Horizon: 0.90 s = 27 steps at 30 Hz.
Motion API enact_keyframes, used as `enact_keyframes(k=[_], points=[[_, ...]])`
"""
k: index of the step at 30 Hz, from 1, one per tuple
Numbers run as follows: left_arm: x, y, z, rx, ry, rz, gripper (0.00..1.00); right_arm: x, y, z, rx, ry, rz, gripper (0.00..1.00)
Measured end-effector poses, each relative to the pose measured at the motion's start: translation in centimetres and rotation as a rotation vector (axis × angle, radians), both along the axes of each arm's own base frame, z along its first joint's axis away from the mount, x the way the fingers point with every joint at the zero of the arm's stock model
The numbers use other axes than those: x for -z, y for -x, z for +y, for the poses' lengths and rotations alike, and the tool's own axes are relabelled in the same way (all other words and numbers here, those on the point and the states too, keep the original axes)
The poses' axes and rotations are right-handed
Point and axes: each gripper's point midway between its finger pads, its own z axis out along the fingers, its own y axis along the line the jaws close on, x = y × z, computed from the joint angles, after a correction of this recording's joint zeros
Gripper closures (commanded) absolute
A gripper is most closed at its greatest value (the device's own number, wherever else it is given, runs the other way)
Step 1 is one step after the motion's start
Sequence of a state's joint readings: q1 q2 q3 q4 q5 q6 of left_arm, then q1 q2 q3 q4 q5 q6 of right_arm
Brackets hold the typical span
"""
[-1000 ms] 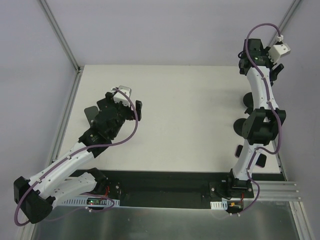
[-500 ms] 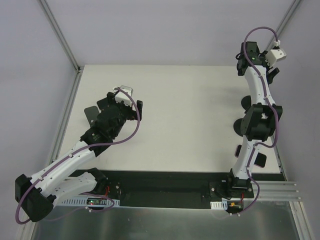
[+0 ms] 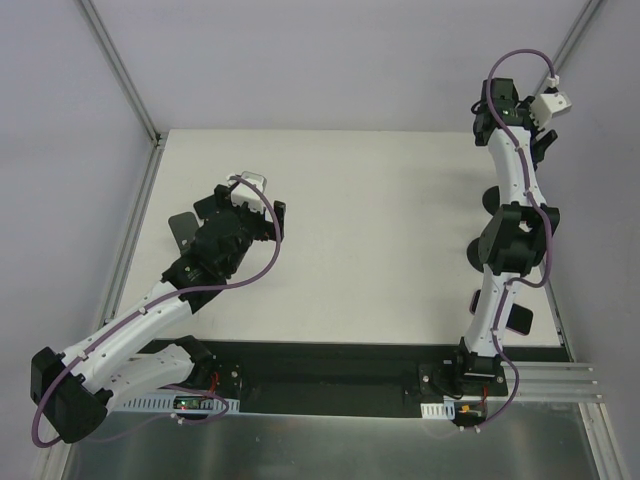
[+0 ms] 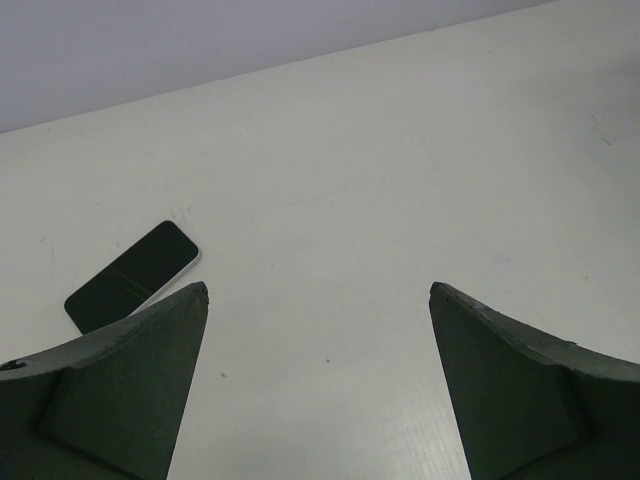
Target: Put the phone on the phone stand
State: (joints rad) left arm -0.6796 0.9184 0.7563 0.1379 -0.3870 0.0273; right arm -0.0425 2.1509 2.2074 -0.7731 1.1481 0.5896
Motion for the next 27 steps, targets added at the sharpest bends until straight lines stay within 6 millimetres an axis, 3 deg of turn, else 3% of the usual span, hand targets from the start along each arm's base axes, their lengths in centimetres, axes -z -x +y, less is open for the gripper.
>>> enact_keyframes(k=[7, 11, 16, 22, 27], points=[[-0.1, 0.0, 0.3, -0.012, -0.001, -0.005, 0.09, 0.0, -1.0, 0.6, -0.061, -0.034, -0.027, 0.04], [-0.5, 0.1, 0.5, -0.016, 0.001, -0.018, 0.09, 0.2, 0.0, 1.6, -0.119, -0.069, -0.004, 0.04], [-1.7, 0.5, 0.9, -0.017, 0.021, -0.051, 0.09, -0.8, 4.5, 3.0, -0.192, -0.101, 0.020, 0.04], [-2.6, 0.8, 1.1, -0.017, 0.038, -0.075, 0.08, -3.2, 11.4, 4.9, -0.316, -0.143, -0.029, 0.04], [-3.0, 1.0, 0.9, 0.002, 0.046, -0.083, 0.05, -2.1, 16.9, 7.2, -0.516, -0.196, -0.024, 0.03]])
